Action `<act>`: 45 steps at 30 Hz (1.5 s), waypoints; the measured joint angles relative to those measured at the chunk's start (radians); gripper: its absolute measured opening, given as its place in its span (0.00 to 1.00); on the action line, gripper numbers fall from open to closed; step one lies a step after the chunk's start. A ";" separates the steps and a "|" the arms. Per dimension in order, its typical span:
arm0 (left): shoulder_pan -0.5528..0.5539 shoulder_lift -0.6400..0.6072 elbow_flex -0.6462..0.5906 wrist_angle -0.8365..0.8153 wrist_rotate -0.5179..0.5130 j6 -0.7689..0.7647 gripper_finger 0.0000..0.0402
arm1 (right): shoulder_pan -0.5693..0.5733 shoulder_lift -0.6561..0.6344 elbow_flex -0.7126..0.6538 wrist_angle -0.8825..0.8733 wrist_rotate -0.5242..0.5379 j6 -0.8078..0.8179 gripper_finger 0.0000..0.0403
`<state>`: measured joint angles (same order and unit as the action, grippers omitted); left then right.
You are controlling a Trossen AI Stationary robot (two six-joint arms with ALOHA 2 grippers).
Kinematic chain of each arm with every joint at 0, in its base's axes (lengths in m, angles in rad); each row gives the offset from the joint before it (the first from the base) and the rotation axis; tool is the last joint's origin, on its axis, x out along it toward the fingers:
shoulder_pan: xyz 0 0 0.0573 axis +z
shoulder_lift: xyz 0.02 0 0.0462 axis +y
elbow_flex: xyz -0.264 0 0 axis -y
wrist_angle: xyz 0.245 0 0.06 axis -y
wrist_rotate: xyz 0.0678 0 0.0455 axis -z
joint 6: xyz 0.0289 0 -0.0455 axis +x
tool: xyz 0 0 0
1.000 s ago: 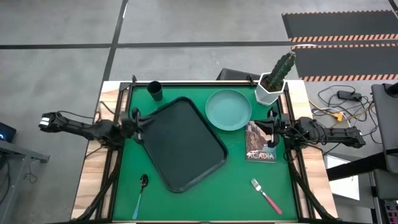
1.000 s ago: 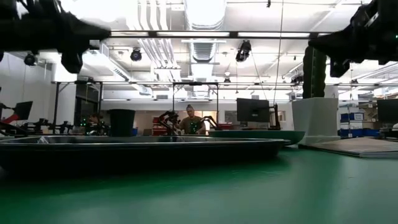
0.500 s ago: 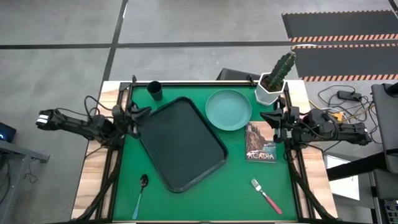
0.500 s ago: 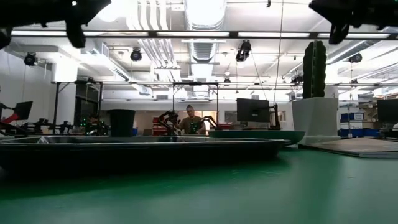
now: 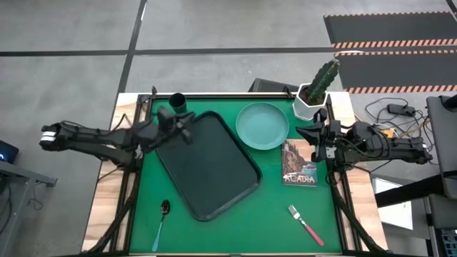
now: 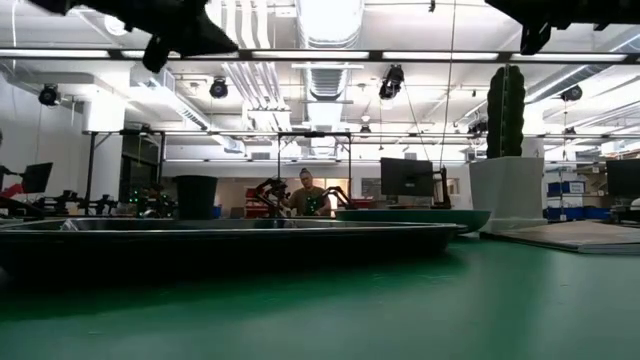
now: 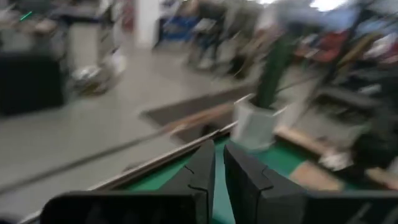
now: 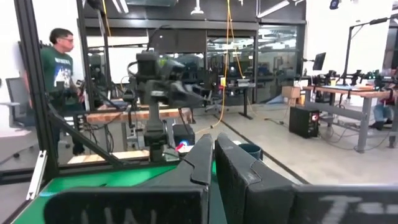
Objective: Pick and place plate/cup/fork/spoon on tray
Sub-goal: Put the black cup on the black serving tray
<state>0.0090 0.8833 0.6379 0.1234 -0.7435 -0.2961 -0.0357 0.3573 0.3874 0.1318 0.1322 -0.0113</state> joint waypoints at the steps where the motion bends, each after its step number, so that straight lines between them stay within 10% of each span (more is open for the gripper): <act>1: 0.030 0.021 0.034 -0.088 0.000 -0.035 0.04 | 0.000 0.000 0.000 0.000 0.000 0.000 0.02; 8: 0.295 0.175 0.187 -0.524 0.103 -0.144 0.04 | -0.001 -0.020 0.000 0.005 0.000 -0.024 0.02; 13: 0.512 0.276 0.214 -0.543 0.382 -0.121 0.04 | -0.001 -0.034 0.000 -0.016 0.000 -0.025 0.02; 22: 0.751 0.411 0.259 -0.559 0.441 -0.059 0.04 | -0.001 -0.043 0.000 -0.037 0.000 -0.039 0.02; 33: 0.801 0.448 0.308 -0.622 0.528 -0.003 0.07 | -0.001 -0.043 0.000 -0.075 0.001 -0.042 0.02; 45: 0.785 0.443 0.311 -0.694 0.541 0.101 0.33 | -0.001 -0.043 0.000 -0.095 0.001 -0.042 0.02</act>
<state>0.7943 1.3266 0.9489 -0.5709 -0.2021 -0.1949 -0.0364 0.3145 0.3870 0.0364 0.1329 -0.0528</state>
